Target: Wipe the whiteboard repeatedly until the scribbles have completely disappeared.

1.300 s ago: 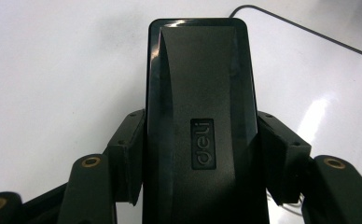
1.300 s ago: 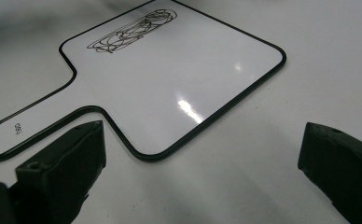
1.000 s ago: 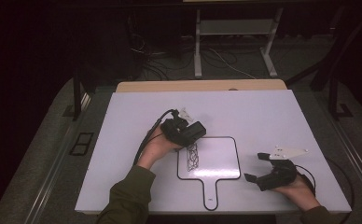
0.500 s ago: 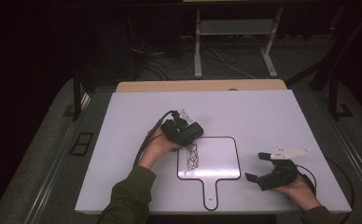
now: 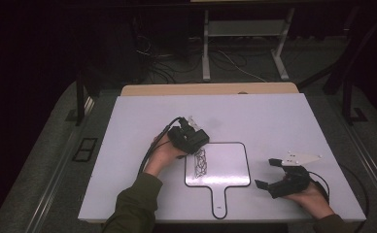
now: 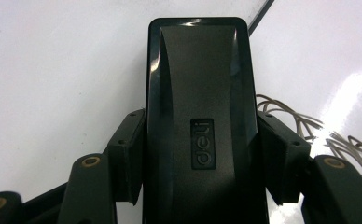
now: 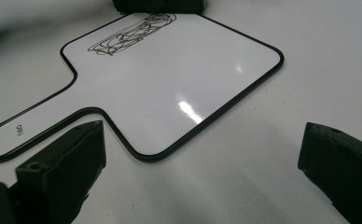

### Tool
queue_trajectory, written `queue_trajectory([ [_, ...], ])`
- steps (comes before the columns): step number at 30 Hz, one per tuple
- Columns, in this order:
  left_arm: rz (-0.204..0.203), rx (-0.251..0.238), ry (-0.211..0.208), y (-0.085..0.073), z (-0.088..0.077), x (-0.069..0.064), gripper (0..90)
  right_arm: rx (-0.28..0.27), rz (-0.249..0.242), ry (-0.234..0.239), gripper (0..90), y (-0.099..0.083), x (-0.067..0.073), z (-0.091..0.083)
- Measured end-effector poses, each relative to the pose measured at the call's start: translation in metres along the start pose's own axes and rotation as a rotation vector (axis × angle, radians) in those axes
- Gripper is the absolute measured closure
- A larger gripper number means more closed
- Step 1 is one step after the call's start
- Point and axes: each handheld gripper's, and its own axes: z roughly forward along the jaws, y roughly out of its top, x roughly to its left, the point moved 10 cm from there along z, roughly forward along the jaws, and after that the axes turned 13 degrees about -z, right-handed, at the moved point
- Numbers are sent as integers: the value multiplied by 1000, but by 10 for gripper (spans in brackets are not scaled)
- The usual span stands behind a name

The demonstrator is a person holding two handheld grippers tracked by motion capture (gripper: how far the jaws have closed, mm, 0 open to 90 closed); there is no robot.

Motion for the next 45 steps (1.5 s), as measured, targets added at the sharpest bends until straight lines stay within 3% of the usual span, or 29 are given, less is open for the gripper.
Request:
queue_trajectory([
  [17, 11, -4, 3, -2, -1, -6, 394, 1, -1, -2, 0, 0, 0, 0],
  [45, 72, 0, -83, -5, 1, -41, 394, 1, -2, -2, 0, 0, 0, 0],
])
